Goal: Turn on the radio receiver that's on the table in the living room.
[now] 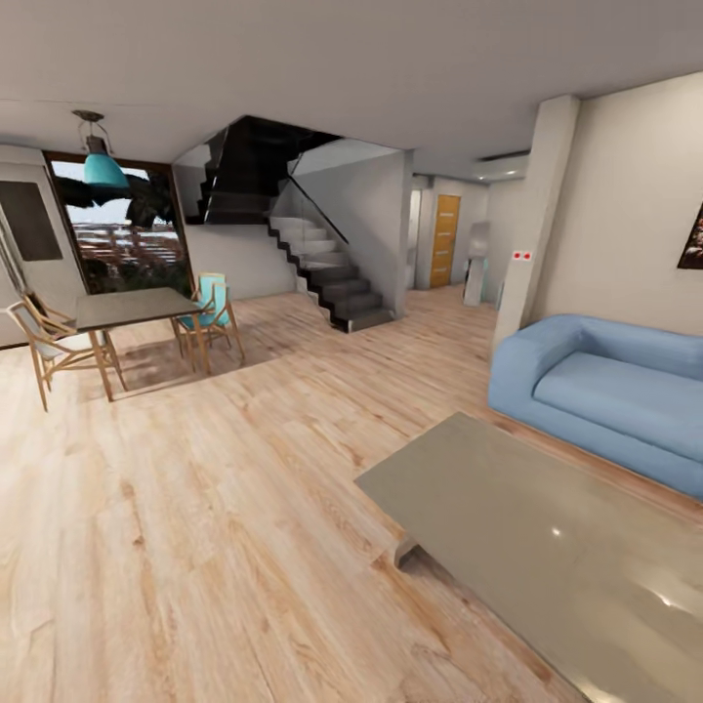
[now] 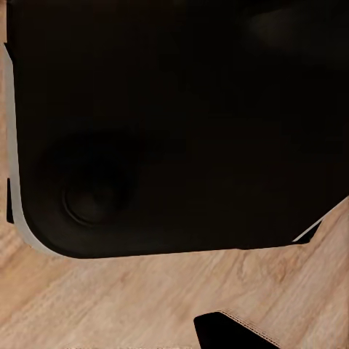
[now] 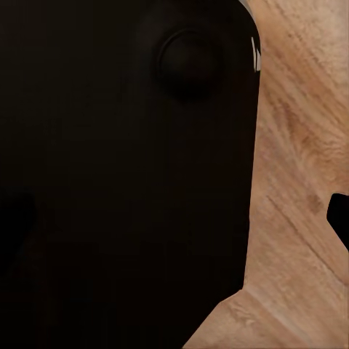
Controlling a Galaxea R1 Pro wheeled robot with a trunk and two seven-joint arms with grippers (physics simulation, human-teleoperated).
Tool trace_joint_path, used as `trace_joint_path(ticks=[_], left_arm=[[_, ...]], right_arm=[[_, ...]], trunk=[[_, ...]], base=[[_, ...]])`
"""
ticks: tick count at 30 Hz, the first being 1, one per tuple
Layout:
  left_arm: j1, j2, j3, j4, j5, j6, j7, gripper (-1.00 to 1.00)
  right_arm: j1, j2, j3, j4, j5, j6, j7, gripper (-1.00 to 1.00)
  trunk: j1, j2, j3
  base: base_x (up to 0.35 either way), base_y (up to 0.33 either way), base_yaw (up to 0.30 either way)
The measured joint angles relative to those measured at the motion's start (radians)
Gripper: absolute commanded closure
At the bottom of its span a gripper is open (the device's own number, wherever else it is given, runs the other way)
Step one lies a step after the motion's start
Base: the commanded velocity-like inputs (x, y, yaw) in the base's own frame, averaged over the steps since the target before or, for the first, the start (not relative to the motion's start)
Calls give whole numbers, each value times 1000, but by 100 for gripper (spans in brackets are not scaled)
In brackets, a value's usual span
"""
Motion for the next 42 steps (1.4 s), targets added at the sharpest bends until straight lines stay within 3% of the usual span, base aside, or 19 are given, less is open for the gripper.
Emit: trace_joint_path(ticks=[42], left_arm=[[0, -1, -1, 0, 0, 0, -1, -100]], right_arm=[[0, 0, 0, 0, 0, 0, 0, -100]], trunk=[[0, 0, 0]], base=[[0, 0, -293]])
